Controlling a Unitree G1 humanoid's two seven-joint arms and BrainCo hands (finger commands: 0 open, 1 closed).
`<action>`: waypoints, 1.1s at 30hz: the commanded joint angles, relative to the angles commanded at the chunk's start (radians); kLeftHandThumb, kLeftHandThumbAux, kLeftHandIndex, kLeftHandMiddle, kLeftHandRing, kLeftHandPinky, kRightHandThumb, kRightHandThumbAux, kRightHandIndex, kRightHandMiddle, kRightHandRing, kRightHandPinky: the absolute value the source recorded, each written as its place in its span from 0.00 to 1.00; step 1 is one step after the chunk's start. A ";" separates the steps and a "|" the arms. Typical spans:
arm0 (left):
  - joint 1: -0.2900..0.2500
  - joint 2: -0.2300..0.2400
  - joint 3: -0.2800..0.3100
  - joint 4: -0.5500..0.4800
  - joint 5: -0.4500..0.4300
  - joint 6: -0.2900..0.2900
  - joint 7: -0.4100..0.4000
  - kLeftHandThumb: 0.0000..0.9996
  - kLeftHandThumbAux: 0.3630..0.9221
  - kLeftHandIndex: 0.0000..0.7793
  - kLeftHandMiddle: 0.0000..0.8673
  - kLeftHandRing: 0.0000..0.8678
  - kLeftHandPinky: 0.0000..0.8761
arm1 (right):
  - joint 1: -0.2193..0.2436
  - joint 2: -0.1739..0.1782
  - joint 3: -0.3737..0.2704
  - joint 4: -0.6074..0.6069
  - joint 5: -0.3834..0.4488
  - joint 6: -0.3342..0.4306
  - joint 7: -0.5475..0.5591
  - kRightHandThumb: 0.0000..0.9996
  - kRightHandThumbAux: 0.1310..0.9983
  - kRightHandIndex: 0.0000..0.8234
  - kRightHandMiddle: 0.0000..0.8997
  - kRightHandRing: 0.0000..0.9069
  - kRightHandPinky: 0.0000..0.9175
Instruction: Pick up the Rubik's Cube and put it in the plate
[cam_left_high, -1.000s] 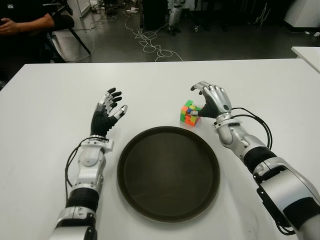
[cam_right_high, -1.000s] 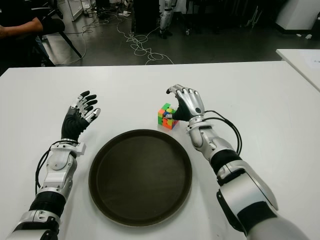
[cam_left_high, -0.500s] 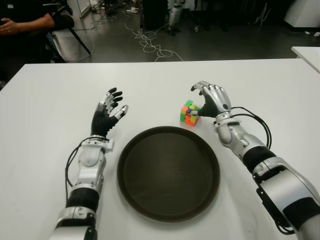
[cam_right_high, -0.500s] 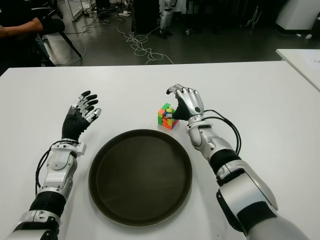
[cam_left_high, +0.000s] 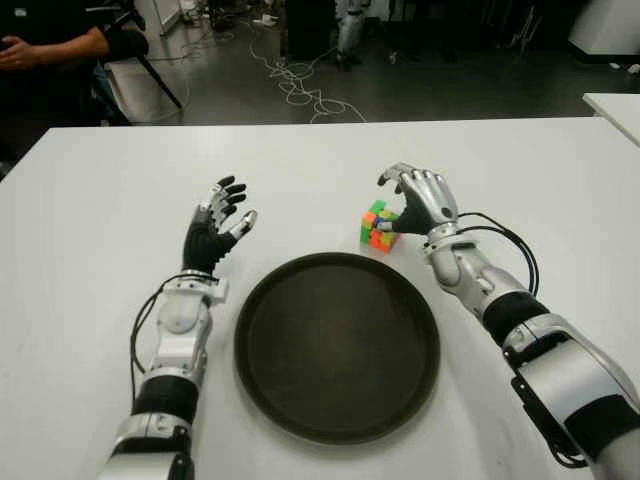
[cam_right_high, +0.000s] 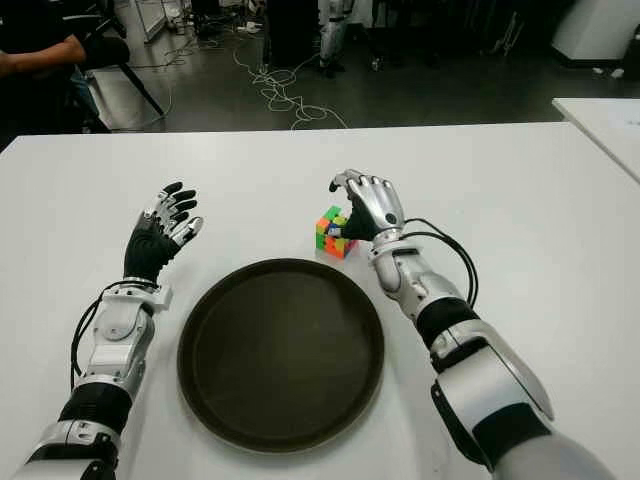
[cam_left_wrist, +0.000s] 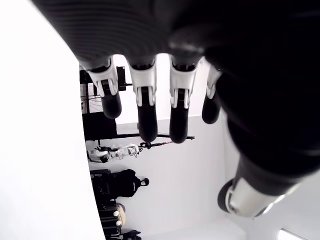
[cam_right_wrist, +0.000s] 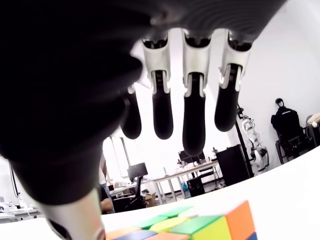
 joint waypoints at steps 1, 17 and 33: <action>0.000 0.000 0.000 -0.001 0.000 0.001 0.000 0.02 0.66 0.18 0.23 0.18 0.11 | 0.001 0.000 0.001 -0.001 0.000 -0.001 0.003 0.00 0.83 0.49 0.50 0.50 0.49; -0.002 -0.006 0.002 0.002 -0.005 -0.004 0.004 0.02 0.65 0.18 0.24 0.19 0.11 | 0.008 -0.020 0.034 -0.047 -0.005 -0.004 0.177 0.00 0.79 0.24 0.23 0.17 0.04; -0.001 -0.007 0.000 0.000 -0.009 -0.005 0.001 0.02 0.67 0.19 0.25 0.19 0.10 | 0.006 -0.030 0.059 -0.064 -0.016 0.038 0.288 0.00 0.55 0.01 0.00 0.00 0.00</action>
